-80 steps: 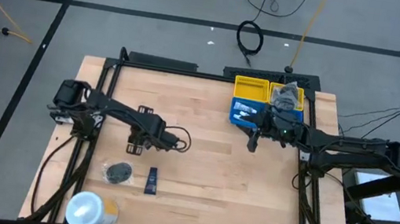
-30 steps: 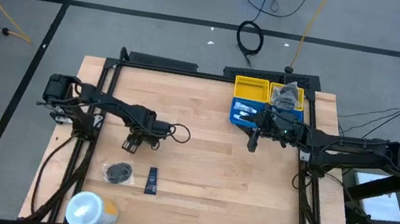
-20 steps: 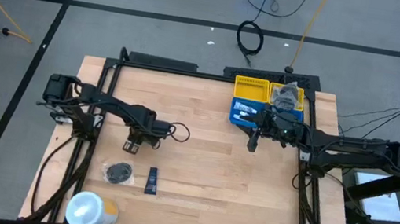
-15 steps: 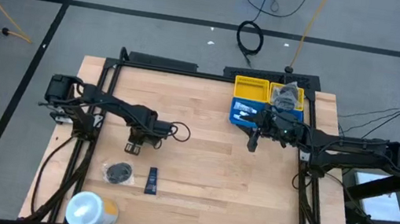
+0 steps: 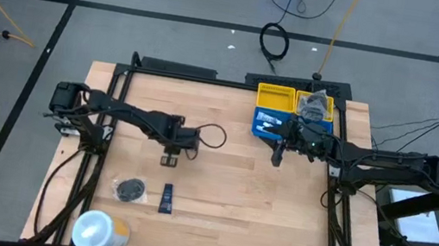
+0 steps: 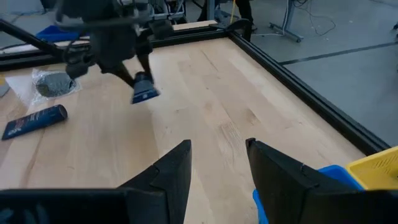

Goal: Pick & Place Travel size toiletries
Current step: Put the blue shave cream into the left yellow basket

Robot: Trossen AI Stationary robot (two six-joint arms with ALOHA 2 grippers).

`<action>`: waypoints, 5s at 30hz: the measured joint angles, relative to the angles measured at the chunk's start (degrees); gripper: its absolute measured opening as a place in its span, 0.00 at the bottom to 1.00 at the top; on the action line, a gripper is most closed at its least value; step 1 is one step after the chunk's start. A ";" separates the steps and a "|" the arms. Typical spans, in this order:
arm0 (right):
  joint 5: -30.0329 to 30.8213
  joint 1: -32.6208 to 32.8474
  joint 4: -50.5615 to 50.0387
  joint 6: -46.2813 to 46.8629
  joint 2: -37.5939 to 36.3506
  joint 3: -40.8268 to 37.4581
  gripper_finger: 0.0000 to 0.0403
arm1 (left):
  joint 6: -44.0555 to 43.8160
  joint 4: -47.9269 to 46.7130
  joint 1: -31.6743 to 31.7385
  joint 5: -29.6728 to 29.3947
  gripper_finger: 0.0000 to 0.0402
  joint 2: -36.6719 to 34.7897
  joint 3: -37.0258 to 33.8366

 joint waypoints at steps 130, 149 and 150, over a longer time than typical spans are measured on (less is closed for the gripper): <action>0.09 -23.59 -5.36 14.14 10.60 9.97 0.00 | -15.82 2.78 -6.27 -39.79 0.63 -2.40 11.56; -1.64 -30.64 -8.05 13.05 13.70 9.99 0.00 | -15.31 6.11 -6.25 -37.28 0.63 -2.39 11.54; -1.64 -30.64 -7.85 13.02 14.10 9.99 0.00 | -15.26 6.60 -6.25 -37.24 0.63 -2.40 11.54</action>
